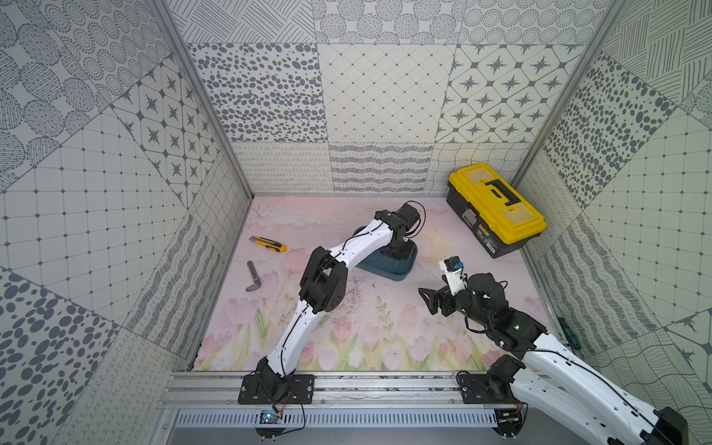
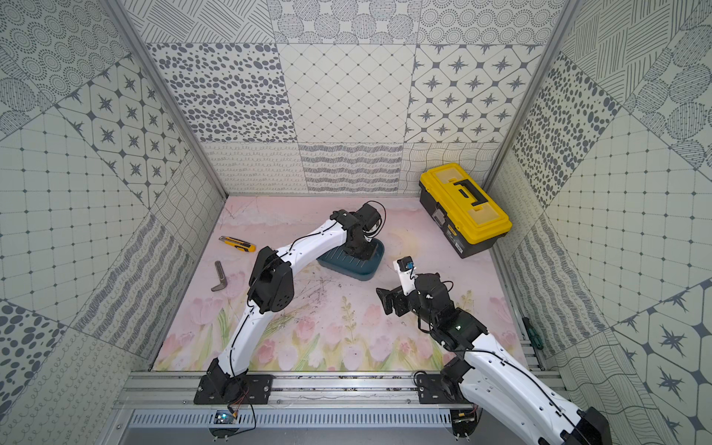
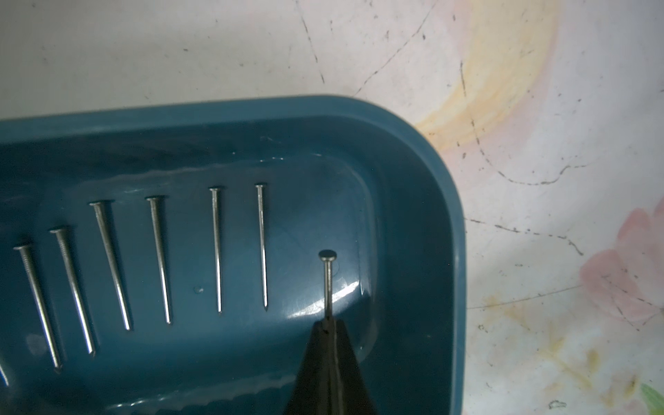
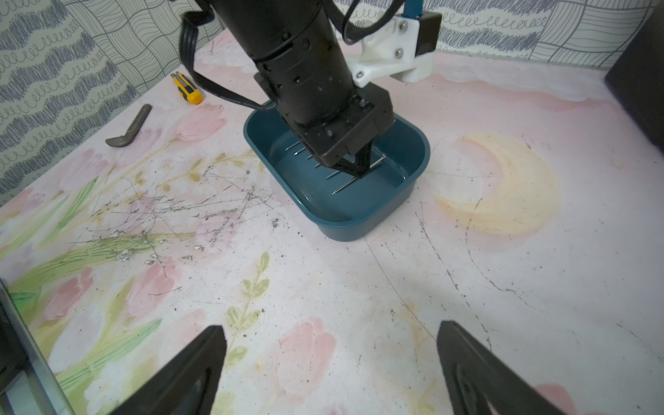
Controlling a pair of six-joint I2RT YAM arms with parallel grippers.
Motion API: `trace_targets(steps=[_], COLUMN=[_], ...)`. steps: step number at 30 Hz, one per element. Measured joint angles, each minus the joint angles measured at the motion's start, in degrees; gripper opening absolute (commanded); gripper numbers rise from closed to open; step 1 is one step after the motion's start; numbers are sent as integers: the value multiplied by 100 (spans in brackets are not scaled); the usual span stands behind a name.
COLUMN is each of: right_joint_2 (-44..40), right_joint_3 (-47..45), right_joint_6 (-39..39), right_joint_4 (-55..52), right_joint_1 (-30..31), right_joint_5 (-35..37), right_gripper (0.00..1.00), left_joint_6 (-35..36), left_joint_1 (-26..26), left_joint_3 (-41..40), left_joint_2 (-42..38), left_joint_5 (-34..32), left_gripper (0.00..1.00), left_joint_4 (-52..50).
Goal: Put the nails on the desktop into the storage box
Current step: Place the nail in the storage box.
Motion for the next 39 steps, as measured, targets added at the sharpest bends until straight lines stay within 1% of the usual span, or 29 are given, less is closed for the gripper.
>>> trace_targets(steps=[17,39], right_joint_2=[702,693], right_joint_3=[-20,-20], right_joint_6=[-2,-2], right_joint_4=[459,511], right_joint_1=[-424,-581], right_joint_5=[-55,-188], right_gripper=[97,97], left_joint_6=[-44,-42], left_joint_1=[-2,-7], left_joint_3=[361,481], left_joint_2=[391,662], left_joint_5=[-105,-216], left_gripper=[0,0], left_joint_4=[181,192])
